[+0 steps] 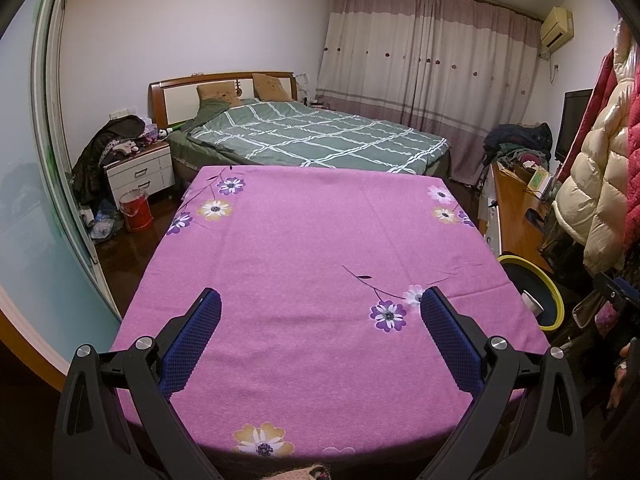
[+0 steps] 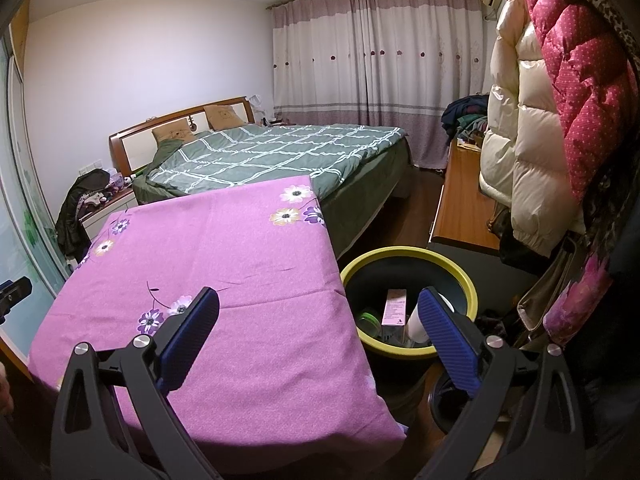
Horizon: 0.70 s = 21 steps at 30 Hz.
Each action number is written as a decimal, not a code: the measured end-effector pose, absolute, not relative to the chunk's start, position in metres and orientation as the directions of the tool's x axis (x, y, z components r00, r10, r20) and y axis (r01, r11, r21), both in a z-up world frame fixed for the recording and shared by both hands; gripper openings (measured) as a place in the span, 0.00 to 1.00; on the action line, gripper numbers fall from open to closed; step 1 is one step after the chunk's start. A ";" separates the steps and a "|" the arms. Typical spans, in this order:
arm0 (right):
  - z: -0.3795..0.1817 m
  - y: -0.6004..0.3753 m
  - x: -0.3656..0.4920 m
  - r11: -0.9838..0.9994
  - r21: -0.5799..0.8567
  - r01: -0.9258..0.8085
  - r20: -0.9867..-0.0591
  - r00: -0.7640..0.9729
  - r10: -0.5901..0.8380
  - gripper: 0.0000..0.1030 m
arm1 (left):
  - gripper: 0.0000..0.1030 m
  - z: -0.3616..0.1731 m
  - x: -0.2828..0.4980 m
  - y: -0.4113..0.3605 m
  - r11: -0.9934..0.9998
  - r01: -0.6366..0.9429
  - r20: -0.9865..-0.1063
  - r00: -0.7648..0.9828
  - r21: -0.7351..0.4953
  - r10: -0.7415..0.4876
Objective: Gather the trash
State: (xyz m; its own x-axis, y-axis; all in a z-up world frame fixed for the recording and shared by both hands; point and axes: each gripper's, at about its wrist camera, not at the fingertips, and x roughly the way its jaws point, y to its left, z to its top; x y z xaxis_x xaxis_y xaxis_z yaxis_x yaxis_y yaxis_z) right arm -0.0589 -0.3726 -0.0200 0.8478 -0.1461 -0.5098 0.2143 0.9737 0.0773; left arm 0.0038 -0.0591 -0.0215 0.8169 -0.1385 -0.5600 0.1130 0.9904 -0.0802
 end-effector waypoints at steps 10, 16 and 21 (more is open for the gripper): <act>-0.023 -0.370 -0.060 0.974 0.078 0.212 -0.513 0.846 -0.143 0.92 | 0.95 -0.022 0.005 -0.056 0.989 0.119 -0.563 0.813 -0.088 -0.148; -0.023 -0.371 -0.058 0.974 0.078 0.213 -0.513 0.846 -0.144 0.92 | 0.95 -0.024 0.006 -0.053 0.989 0.119 -0.568 0.810 -0.090 -0.149; -0.023 -0.371 -0.059 0.974 0.079 0.213 -0.514 0.846 -0.143 0.92 | 0.95 -0.025 0.010 -0.049 0.989 0.116 -0.571 0.808 -0.090 -0.146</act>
State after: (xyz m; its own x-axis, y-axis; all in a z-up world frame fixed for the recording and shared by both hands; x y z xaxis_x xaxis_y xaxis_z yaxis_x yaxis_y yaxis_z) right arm -0.0585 -0.3705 -0.0228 0.8458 -0.1428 -0.5140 0.2126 0.9739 0.0793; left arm 0.0096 -0.0494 -0.0250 0.8078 -0.1461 -0.5711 0.1155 0.9893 -0.0897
